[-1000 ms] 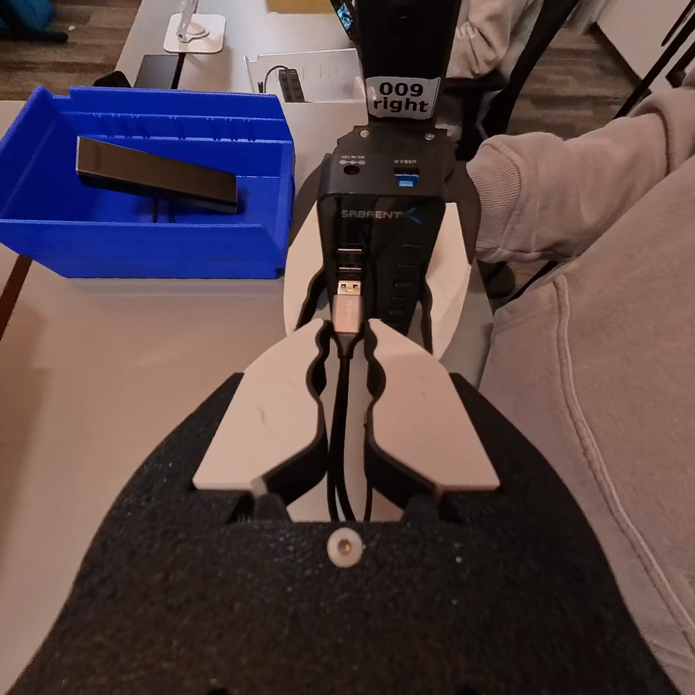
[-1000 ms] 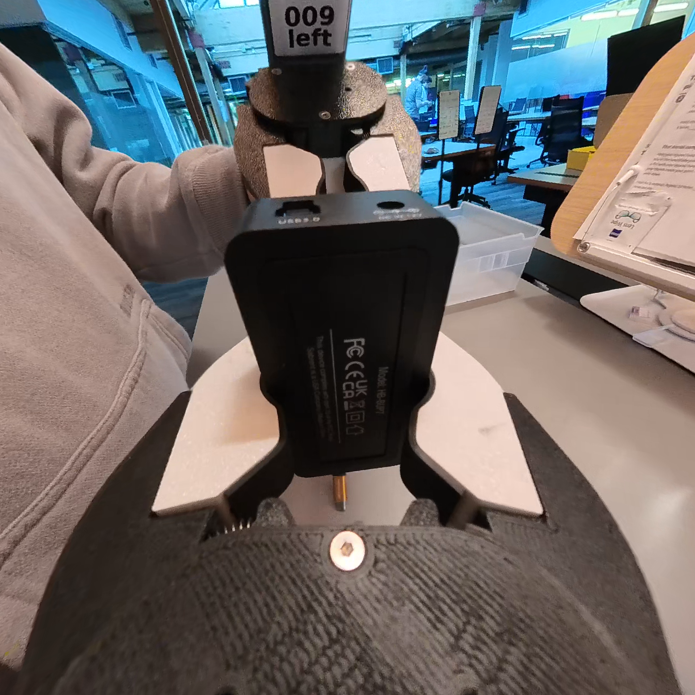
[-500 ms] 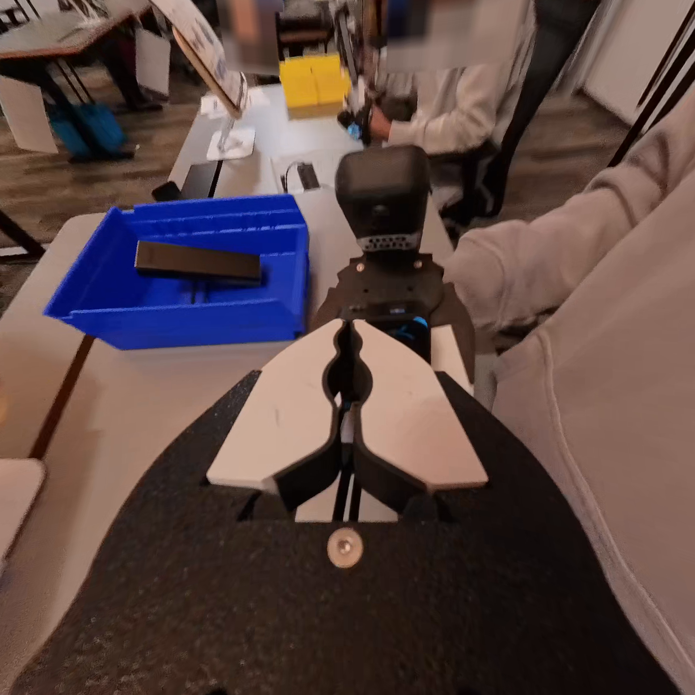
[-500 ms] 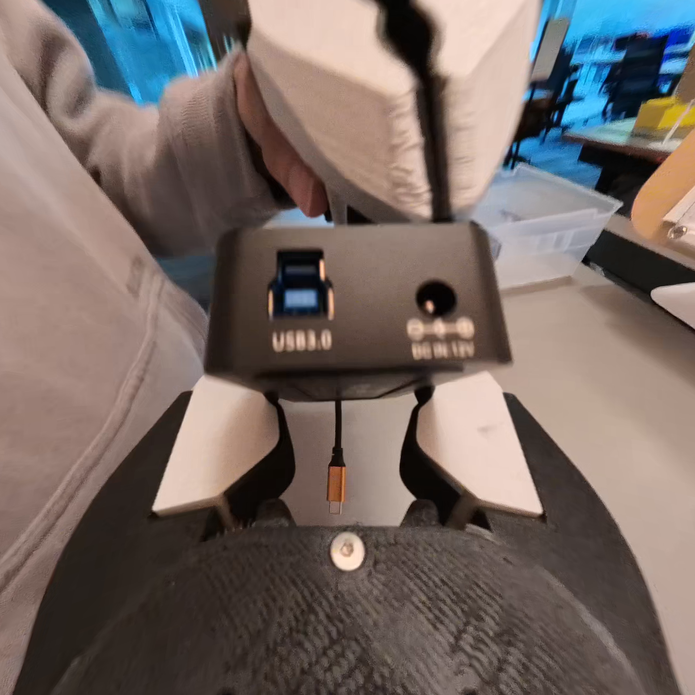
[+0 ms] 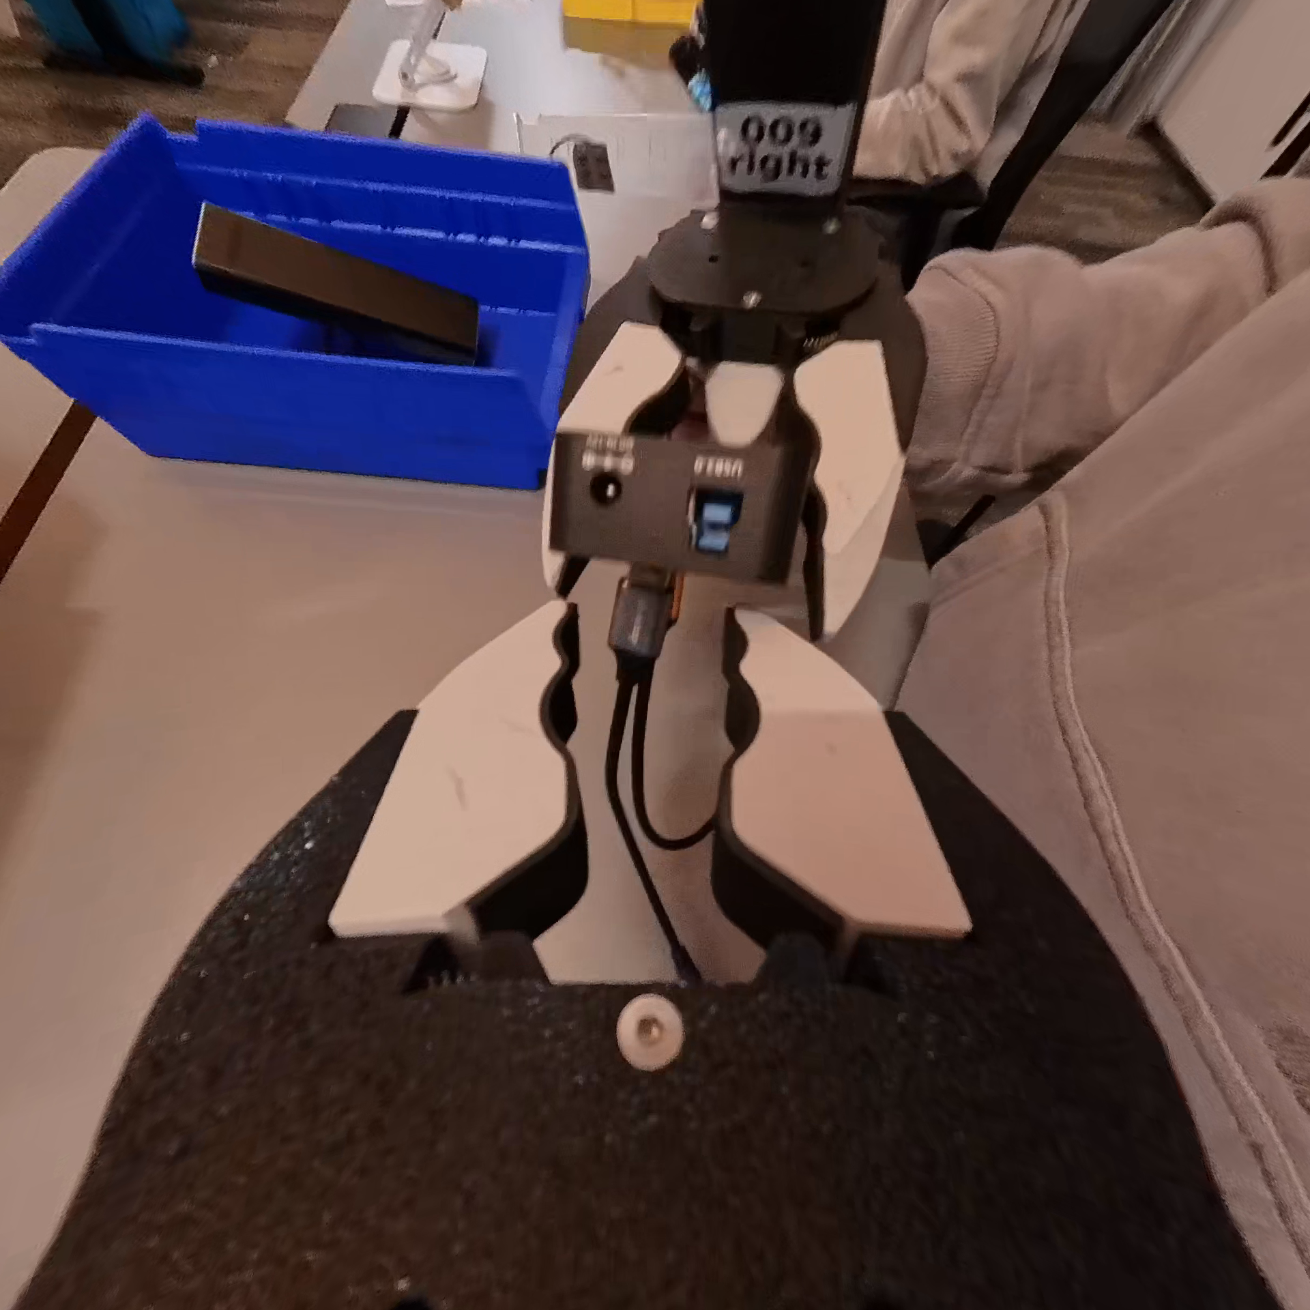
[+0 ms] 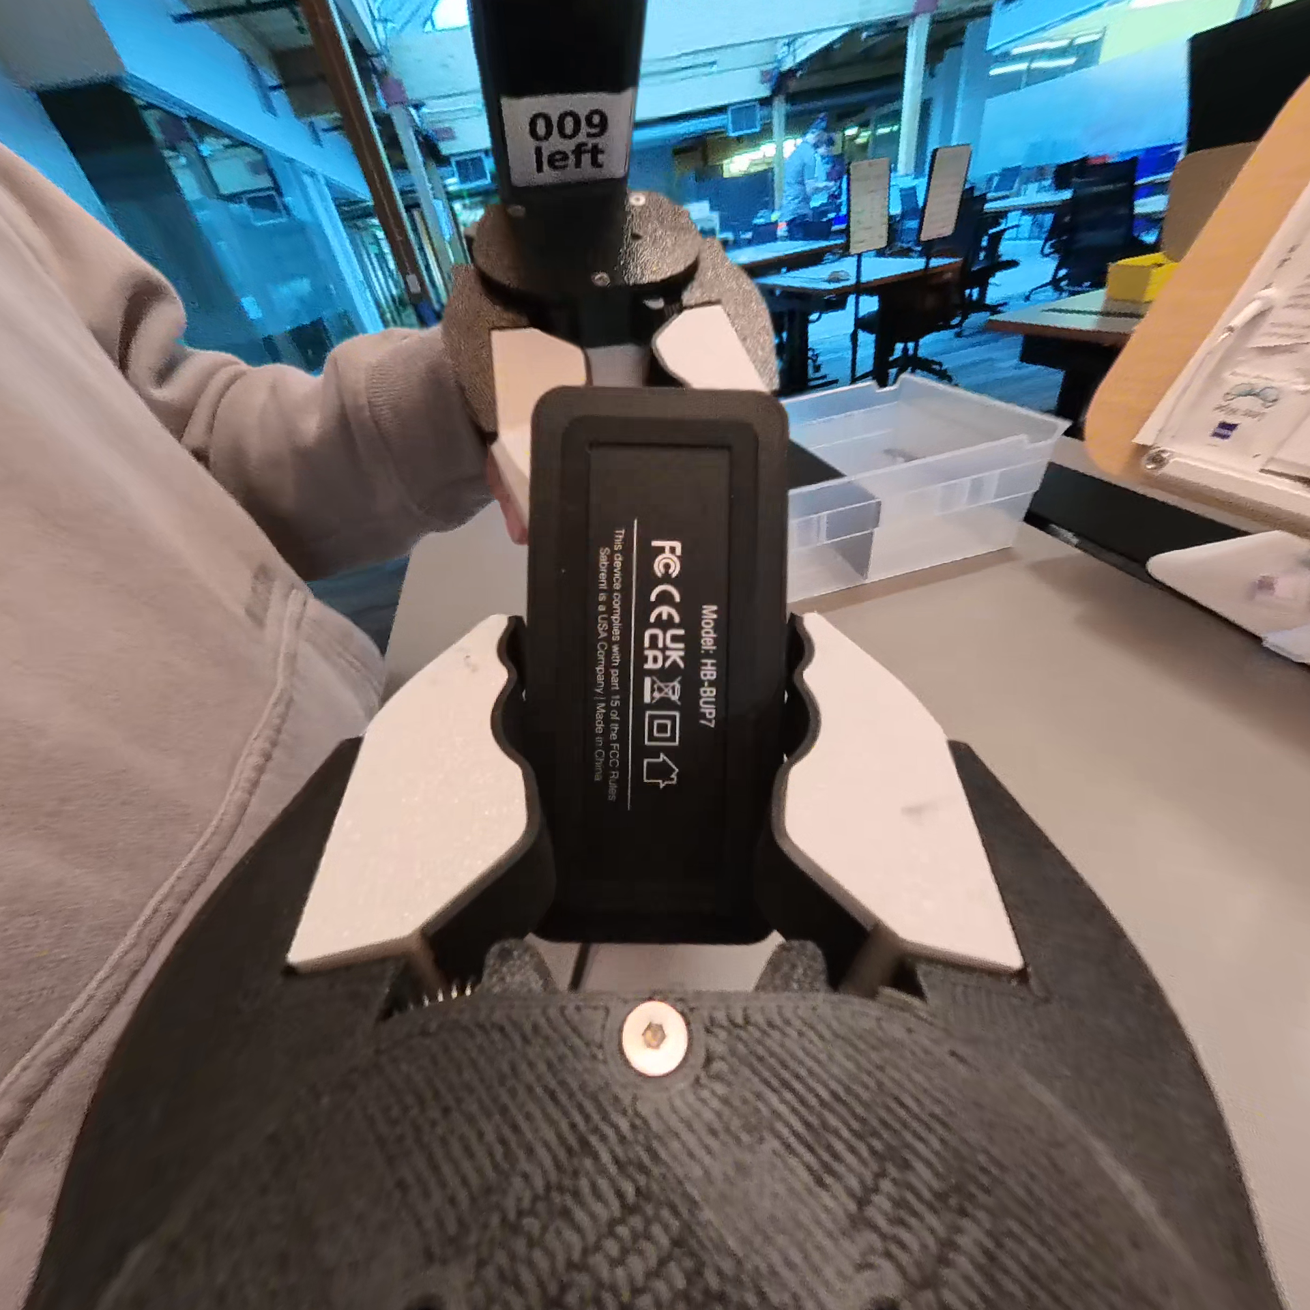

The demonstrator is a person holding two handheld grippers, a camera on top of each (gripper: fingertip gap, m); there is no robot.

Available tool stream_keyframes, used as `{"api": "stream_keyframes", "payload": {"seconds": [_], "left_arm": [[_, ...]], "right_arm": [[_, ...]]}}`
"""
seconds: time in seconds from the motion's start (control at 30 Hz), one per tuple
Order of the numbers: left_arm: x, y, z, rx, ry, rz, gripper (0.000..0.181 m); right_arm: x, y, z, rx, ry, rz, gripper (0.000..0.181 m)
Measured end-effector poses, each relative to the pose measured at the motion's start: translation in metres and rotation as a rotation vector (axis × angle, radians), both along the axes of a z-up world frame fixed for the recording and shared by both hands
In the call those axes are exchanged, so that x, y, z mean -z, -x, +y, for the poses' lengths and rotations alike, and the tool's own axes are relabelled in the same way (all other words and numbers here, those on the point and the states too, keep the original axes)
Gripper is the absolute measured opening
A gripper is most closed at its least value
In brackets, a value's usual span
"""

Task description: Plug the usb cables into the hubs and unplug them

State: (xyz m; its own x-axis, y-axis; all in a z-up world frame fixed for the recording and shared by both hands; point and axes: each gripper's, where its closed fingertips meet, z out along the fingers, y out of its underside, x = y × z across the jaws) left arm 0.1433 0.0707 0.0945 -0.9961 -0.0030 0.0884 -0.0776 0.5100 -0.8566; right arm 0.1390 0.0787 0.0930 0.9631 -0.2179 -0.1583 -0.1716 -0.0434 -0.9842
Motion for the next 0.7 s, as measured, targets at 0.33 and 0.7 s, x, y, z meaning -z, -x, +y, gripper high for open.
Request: {"api": "stream_keyframes", "payload": {"seconds": [0.33, 0.7], "left_arm": [[-0.033, 0.002, -0.014, -0.031, 0.214, 0.042, 0.073], [-0.045, 0.008, -0.033, 0.079, 0.035, -0.270, 0.055]], "right_arm": [[-0.002, -0.001, -0.001, -0.011, -0.071, 0.032, 0.071], [0.006, -0.001, 0.007, -0.011, 0.085, -0.031, 0.072]]}}
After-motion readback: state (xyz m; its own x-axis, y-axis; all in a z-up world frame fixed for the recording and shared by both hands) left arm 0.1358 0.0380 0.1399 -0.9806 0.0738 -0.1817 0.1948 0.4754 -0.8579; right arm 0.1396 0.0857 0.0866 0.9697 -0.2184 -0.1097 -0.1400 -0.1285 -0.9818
